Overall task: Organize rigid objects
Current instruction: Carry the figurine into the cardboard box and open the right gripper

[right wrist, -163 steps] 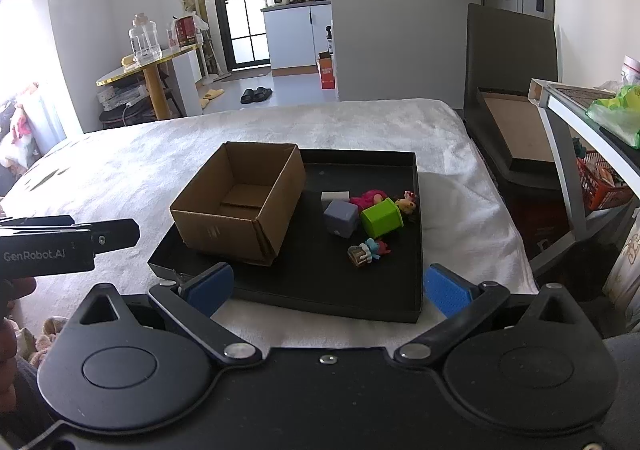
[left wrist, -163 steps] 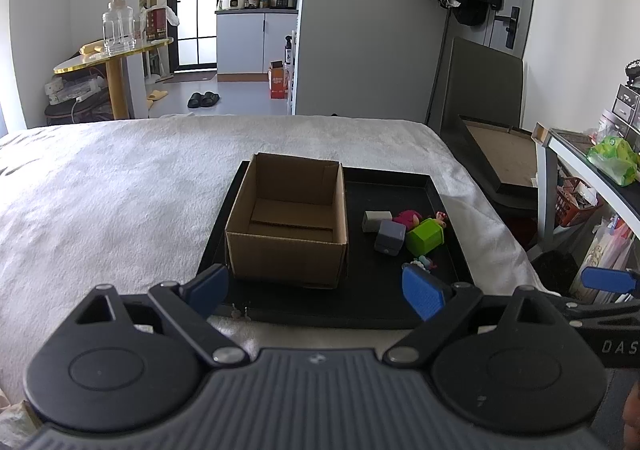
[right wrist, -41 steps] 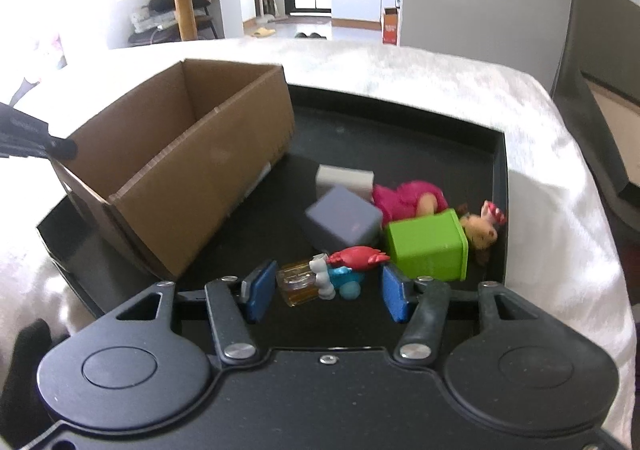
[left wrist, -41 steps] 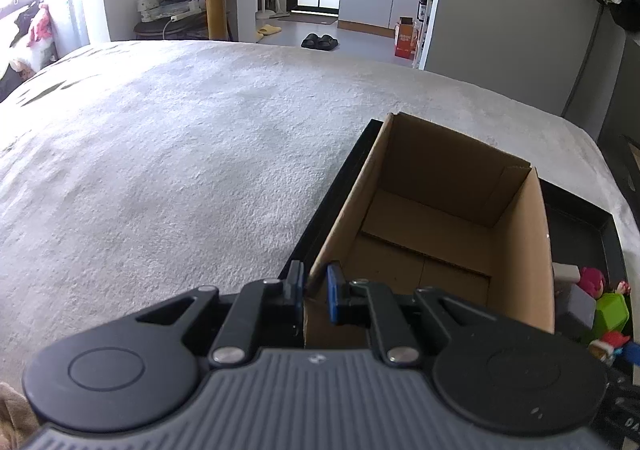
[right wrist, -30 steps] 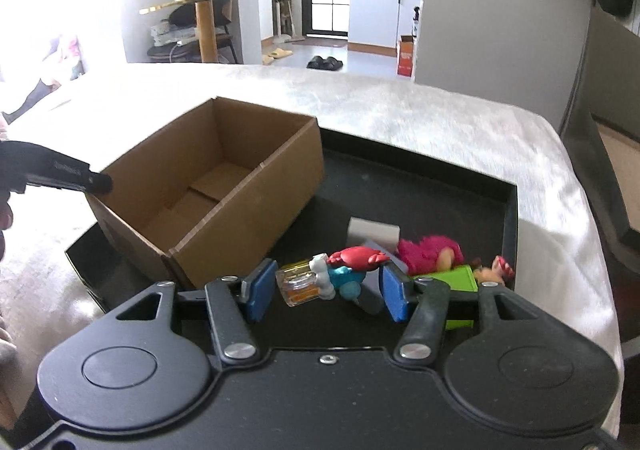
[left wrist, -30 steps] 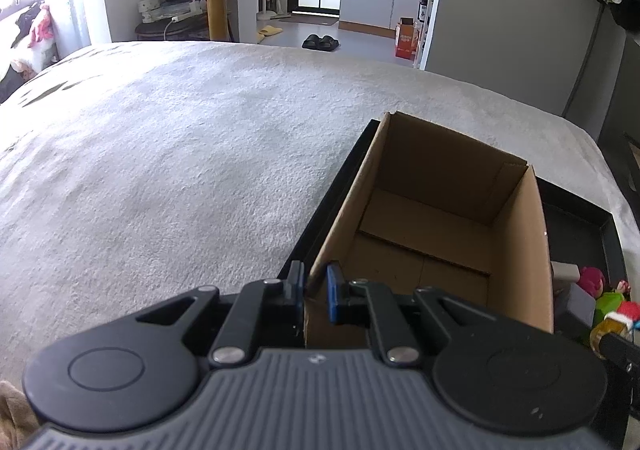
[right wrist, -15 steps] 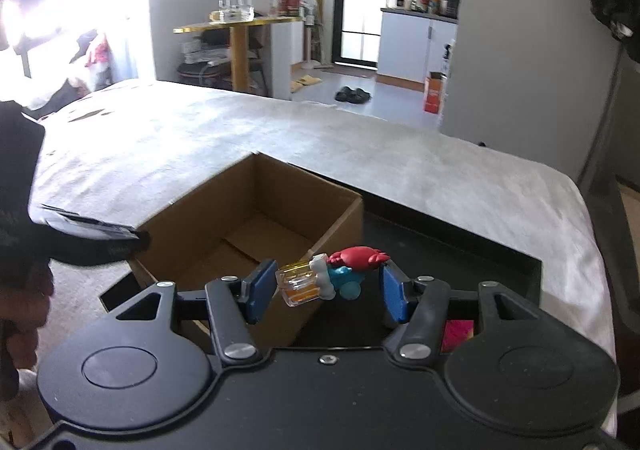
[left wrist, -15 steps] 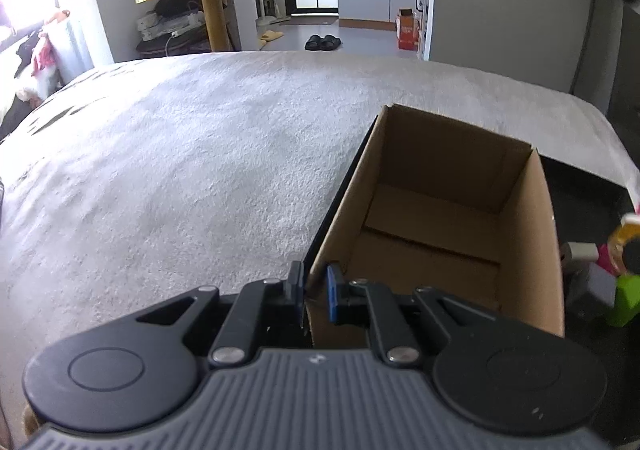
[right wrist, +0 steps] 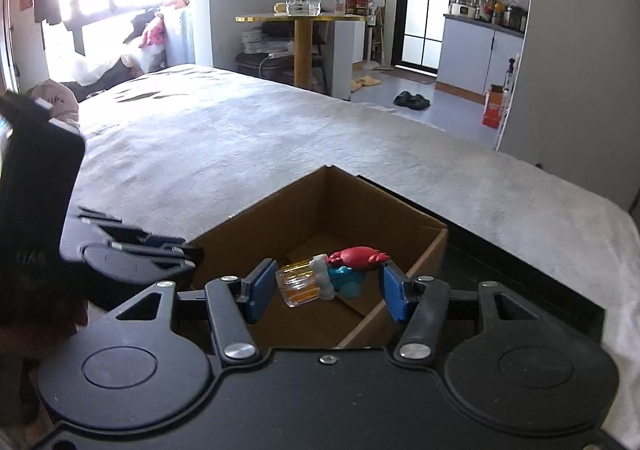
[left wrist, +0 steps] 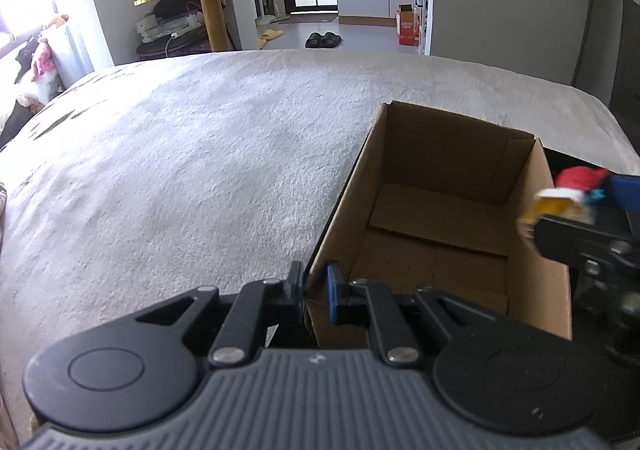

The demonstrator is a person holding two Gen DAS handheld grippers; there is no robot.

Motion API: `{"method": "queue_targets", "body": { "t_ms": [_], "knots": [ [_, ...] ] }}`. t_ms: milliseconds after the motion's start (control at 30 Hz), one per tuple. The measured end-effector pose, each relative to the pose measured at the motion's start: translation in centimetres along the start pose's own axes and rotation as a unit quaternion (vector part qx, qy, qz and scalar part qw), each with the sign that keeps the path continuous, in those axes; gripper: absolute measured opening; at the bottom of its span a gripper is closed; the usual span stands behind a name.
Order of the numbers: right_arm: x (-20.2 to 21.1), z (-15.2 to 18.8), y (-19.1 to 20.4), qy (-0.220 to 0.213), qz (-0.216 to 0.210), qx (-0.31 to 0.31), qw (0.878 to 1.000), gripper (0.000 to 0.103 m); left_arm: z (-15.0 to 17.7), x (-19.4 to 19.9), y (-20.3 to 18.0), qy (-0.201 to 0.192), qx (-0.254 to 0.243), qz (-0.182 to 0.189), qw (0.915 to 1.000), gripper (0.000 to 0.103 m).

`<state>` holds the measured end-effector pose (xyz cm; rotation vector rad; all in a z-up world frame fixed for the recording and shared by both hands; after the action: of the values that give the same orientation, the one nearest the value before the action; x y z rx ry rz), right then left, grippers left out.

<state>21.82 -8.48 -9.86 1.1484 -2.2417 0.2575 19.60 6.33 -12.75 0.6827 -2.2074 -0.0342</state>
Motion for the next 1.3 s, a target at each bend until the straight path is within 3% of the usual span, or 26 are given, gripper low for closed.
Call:
{"method": "queue_targets", "body": {
  "t_ms": [267,533,933,1300],
  "knots": [
    [-1.7,-0.3,0.6,0.006,-0.009,-0.022,1.0,0.059,0.0,-0.2,0.6,0.004,0.014,0.01,0.9999,0.011],
    [-0.3,0.2,-0.1,0.007,0.017,-0.032,0.999,0.085,0.1,-0.4,0.7,0.0,0.012,0.011,0.9999,0.011],
    [2.7,2.3,-2.4,0.035,0.069,-0.064,0.995,0.089,0.2,0.0,0.3,-0.011,0.005,0.004,0.9999,0.011],
    [4.9,5.8,-6.2,0.021,0.119,-0.086,0.989,0.089,0.2,0.2,0.2,-0.021,0.003,-0.006,0.9998,0.012]
  ]
}}
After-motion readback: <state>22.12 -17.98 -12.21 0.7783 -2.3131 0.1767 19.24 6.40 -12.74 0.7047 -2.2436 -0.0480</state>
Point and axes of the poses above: each gripper's, at about its wrist camera, not at the fingertips, and x roughly against the way its jaws point, y to its left, z to its underside, the point moved 1 cm from there along -x, roughly the way its jaws point, and after that the axes turned 12 degrees about -z, right-handed, at the moved point
